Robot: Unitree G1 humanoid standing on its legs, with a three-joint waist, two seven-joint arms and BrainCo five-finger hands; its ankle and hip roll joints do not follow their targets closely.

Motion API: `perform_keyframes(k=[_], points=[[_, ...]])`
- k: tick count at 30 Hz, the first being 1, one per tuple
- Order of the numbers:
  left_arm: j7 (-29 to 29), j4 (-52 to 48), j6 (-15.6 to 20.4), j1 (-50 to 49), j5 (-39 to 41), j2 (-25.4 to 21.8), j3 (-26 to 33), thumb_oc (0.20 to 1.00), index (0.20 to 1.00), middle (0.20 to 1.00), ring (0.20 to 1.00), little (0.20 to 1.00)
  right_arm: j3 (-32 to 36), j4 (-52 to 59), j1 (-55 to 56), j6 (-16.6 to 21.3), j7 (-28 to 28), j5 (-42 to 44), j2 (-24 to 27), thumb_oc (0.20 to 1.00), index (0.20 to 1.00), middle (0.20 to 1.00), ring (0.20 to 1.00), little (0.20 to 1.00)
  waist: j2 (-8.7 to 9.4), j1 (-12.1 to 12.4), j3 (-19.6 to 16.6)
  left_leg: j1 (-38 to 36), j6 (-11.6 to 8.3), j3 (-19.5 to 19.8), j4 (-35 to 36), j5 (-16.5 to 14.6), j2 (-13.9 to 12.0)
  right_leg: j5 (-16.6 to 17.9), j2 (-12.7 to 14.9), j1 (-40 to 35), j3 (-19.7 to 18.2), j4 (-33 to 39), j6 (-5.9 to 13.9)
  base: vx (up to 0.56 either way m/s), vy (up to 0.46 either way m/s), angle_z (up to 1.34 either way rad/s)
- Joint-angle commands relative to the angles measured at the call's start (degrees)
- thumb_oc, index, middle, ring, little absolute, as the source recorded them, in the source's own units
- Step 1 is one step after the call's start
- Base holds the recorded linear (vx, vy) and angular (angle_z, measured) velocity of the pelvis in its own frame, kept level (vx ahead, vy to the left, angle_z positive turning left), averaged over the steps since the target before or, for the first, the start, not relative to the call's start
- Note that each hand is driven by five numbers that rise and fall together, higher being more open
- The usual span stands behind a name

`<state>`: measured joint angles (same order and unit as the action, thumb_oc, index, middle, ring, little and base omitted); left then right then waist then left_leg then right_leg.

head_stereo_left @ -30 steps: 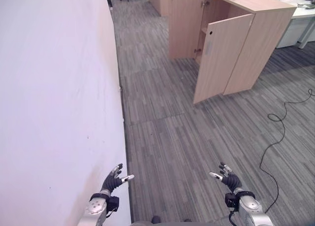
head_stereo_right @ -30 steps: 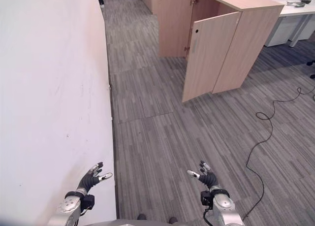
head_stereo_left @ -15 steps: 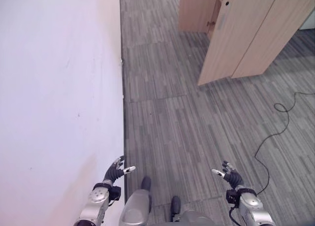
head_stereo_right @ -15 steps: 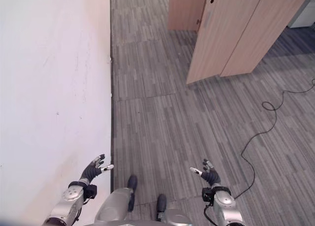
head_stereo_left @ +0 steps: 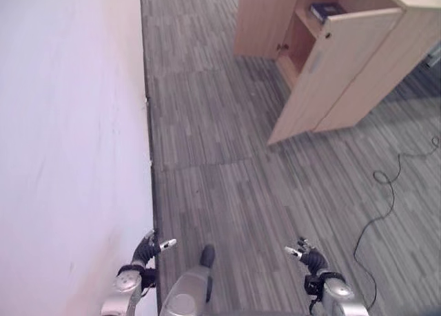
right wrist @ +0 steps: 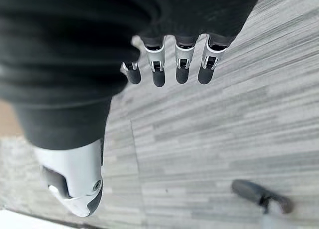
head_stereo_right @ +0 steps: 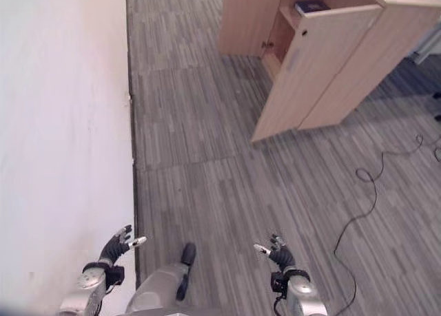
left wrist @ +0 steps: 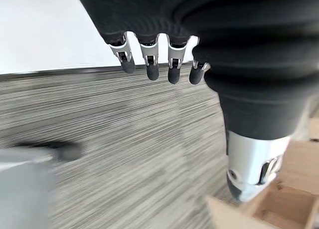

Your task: Put the empty folder in the office cabinet

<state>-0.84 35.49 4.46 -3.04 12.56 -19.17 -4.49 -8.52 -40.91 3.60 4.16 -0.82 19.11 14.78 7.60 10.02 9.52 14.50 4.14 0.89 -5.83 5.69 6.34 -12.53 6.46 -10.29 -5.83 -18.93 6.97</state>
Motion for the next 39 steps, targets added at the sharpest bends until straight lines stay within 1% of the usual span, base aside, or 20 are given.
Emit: perform_keyframes(k=[1,2,3,5,9,10,13,17,20,23,25,26,29,30,31,32,33,34,37,39], points=[[0.28,-3.90,1.55,-1.87,-0.21,-3.17,-1.25,1.000,1.000,1.000,1.000,1.000,1.02,2.82,-3.40,1.73,-0.87,0.15,2.19,1.000,1.000,1.000,1.000,1.000,-1.80,1.78,-0.65,4.21,-3.25,1.79,3.43,2.10,-4.63,15.80,-0.21,0.16,0.56,-2.19,3.88,0.15,0.187,0.06],[0.22,-4.69,1.54,-1.96,0.15,-3.59,-1.13,1.000,1.000,1.000,1.000,1.000,1.03,3.29,-3.95,1.80,-0.88,0.02,2.12,1.000,1.000,1.000,1.000,1.000,-3.24,0.84,0.25,2.08,-2.35,1.98,3.79,0.64,-5.26,19.48,-0.36,3.04,2.34,-8.55,4.34,0.27,0.250,0.05],[0.42,-5.44,1.62,-2.00,0.39,-3.88,-0.67,1.000,1.000,1.000,1.000,1.000,1.36,3.43,-4.27,1.96,-0.56,-1.01,1.87,1.000,1.000,1.000,1.000,1.000,-6.47,-0.36,1.35,-1.65,-1.25,2.82,4.58,-0.78,-7.02,20.31,-1.65,9.06,5.01,-17.17,4.79,0.37,0.318,-0.04],[0.48,-5.12,1.70,-1.73,-0.29,-3.71,-0.54,1.000,1.000,1.000,1.000,1.000,1.99,2.94,-4.34,1.84,-0.31,-1.56,1.71,1.000,1.000,1.000,1.000,1.000,-7.90,-2.27,2.55,-6.31,-0.71,4.35,5.70,-2.58,-6.46,15.95,-0.46,14.45,7.56,-20.75,3.30,0.41,0.207,-0.09],[0.30,-5.99,1.83,-1.65,0.06,-3.53,-0.34,1.000,1.000,1.000,1.000,1.000,3.35,2.98,-4.10,1.78,0.34,-0.97,2.00,1.000,1.000,1.000,1.000,1.000,-9.24,-5.15,4.23,-13.91,-1.94,4.23,6.97,-7.00,-6.88,9.71,2.50,21.09,16.35,-6.05,0.92,0.46,-0.035,0.24],[0.21,-6.18,1.98,-1.50,-0.07,-3.42,-0.35,1.000,1.000,1.000,1.000,1.000,4.74,1.74,-3.62,1.56,1.20,-0.16,1.97,1.000,1.000,1.000,1.000,1.000,-8.37,-7.05,4.34,-18.74,-3.46,4.40,8.96,-9.74,-6.93,12.19,3.91,22.57,19.09,5.68,1.70,0.66,-0.238,0.45],[-0.18,-6.21,2.14,-1.96,-1.41,-3.20,-0.49,1.000,1.000,1.000,1.000,1.000,6.84,-0.85,-2.49,1.58,2.13,0.89,1.78,1.000,1.000,1.000,1.000,1.000,-7.90,-8.04,3.71,-23.77,-5.22,2.99,9.66,-13.71,-8.48,15.90,4.54,20.73,24.00,14.86,2.48,0.48,-0.209,0.36],[-0.49,-6.88,2.27,-2.78,-0.55,-2.26,-0.68,1.000,1.000,1.000,1.000,1.000,9.05,-3.62,-0.07,1.68,2.29,2.72,2.77,1.000,1.000,1.000,1.000,1.000,-8.67,-10.08,1.30,-24.33,-7.49,2.15,3.78,-15.81,-11.18,14.83,1.76,17.91,19.71,15.02,-0.49,0.36,-0.151,0.14],[-0.82,-7.37,1.81,-2.23,0.99,-1.66,-1.74,1.000,1.000,1.000,1.000,1.000,9.42,-4.58,0.14,1.72,2.66,3.73,3.64,1.000,1.000,1.000,1.000,1.000,-9.56,-11.00,2.39,-18.47,-9.29,1.92,-13.33,-8.91,-12.67,12.90,-1.12,14.65,17.44,15.67,-3.62,0.23,-0.184,-0.33],[-0.64,-7.68,2.06,-0.72,2.33,-0.57,-3.46,1.000,1.000,1.000,1.000,1.000,9.72,-4.89,-0.15,1.51,3.39,5.27,4.56,1.000,1.000,1.000,1.000,1.000,-7.66,-11.49,4.99,-9.04,-7.40,2.86,-29.66,-4.85,-11.32,10.40,-1.49,11.63,13.44,15.94,-6.44,0.19,-0.107,-0.87],[-0.45,-7.74,2.00,-0.27,3.02,-0.23,-3.91,1.000,1.000,1.000,1.000,1.000,9.75,-5.31,-0.47,1.43,3.47,5.43,4.76,1.000,1.000,1.000,1.000,1.000,-7.55,-11.27,5.33,-7.02,-7.38,2.52,-29.29,-5.32,-12.44,9.71,-1.28,10.61,12.03,16.07,-6.18,0.26,0.094,-0.87],[-0.46,-8.20,2.01,-0.15,3.24,-0.03,-4.49,1.000,1.000,1.000,1.000,1.000,10.00,-5.47,-0.49,1.53,3.63,6.21,4.62,1.000,1.000,1.000,1.000,1.000,-7.55,-11.35,5.18,-6.32,-7.70,2.16,-22.29,-4.35,-15.67,8.72,-1.22,9.48,9.38,16.01,-5.29,0.30,0.231,-1.12],[-0.47,-8.38,2.07,-0.18,2.23,-0.05,-5.76,1.000,1.000,1.000,1.000,1.000,10.25,-6.01,-0.20,1.87,3.56,6.82,5.07,1.000,1.000,1.000,1.000,1.000,-8.53,-11.42,4.80,-7.45,-9.41,4.00,-7.69,-2.70,-19.61,6.74,-1.21,7.30,4.26,16.45,-3.24,0.36,0.307,-1.10],[-0.47,-8.36,2.09,-0.15,2.22,-0.03,-5.77,1.000,1.000,1.000,1.000,1.000,10.27,-6.02,-0.22,1.87,3.56,6.82,5.09,1.000,1.000,1.000,1.000,1.000,-8.49,-11.31,4.77,-7.66,-9.43,3.83,-7.11,-2.24,-19.61,6.93,-1.19,7.39,4.15,16.52,-3.26,0.40,0.380,-1.84],[0.11,-7.56,2.34,0.03,1.84,0.32,-6.09,1.000,1.000,1.000,1.000,1.000,9.93,-6.73,-0.29,1.76,3.67,6.21,5.48,1.000,1.000,1.000,1.000,1.000,-9.82,-10.61,3.94,-6.68,-10.75,9.29,1.60,1.66,-21.91,5.47,-1.15,6.28,0.35,16.59,-2.29,0.40,0.359,-1.65],[0.56,-6.75,2.63,0.22,1.71,0.60,-6.28,1.000,1.000,1.000,1.000,1.000,9.89,-7.26,-0.26,1.87,3.94,6.02,5.57,1.000,1.000,1.000,1.000,1.000,-10.20,-10.16,3.61,-6.04,-11.28,12.56,4.54,2.59,-22.22,4.64,-1.11,5.65,-1.69,16.32,-2.19,0.66,0.624,-1.41],[0.99,-6.52,2.89,-0.13,1.94,0.75,-6.11,1.000,1.000,1.000,1.000,1.000,9.52,-8.66,-0.47,1.62,3.72,5.42,5.76,1.000,1.000,1.000,1.000,1.000,-10.83,-9.55,2.91,-5.20,-12.71,21.39,5.91,2.73,-21.65,2.73,-1.42,5.00,-7.48,14.75,-1.88,0.40,0.368,-1.30],[0.99,-6.49,2.93,-0.17,1.95,0.77,-6.11,1.000,1.000,1.000,1.000,1.000,9.49,-8.71,-0.46,1.64,3.70,5.42,5.77,1.000,1.000,1.000,1.000,1.000,-10.84,-9.46,2.96,-5.34,-12.77,21.29,5.80,2.47,-21.75,2.37,-1.56,5.11,-7.63,14.27,-1.98,0.36,0.377,-1.77],[0.98,-5.94,3.19,-0.21,2.07,0.64,-6.07,1.000,1.000,1.000,1.000,1.000,9.76,-11.51,-1.25,1.06,3.35,5.62,5.35,1.000,1.000,1.000,1.000,1.000,-11.68,-9.15,1.78,-5.21,-14.39,29.07,3.75,1.57,-20.73,0.45,-1.40,5.98,-14.98,10.82,-0.89,0.23,0.412,-1.71],[0.59,-5.20,3.37,-0.16,2.48,0.65,-6.64,1.000,1.000,1.000,1.000,1.000,10.69,-12.23,-1.41,1.02,3.12,6.47,4.79,1.000,1.000,1.000,1.000,1.000,-11.97,-10.51,1.00,-5.50,-15.08,27.67,1.87,-0.37,-21.50,-0.16,0.72,6.75,-16.98,9.37,0.66,0.15,0.531,-0.97]])
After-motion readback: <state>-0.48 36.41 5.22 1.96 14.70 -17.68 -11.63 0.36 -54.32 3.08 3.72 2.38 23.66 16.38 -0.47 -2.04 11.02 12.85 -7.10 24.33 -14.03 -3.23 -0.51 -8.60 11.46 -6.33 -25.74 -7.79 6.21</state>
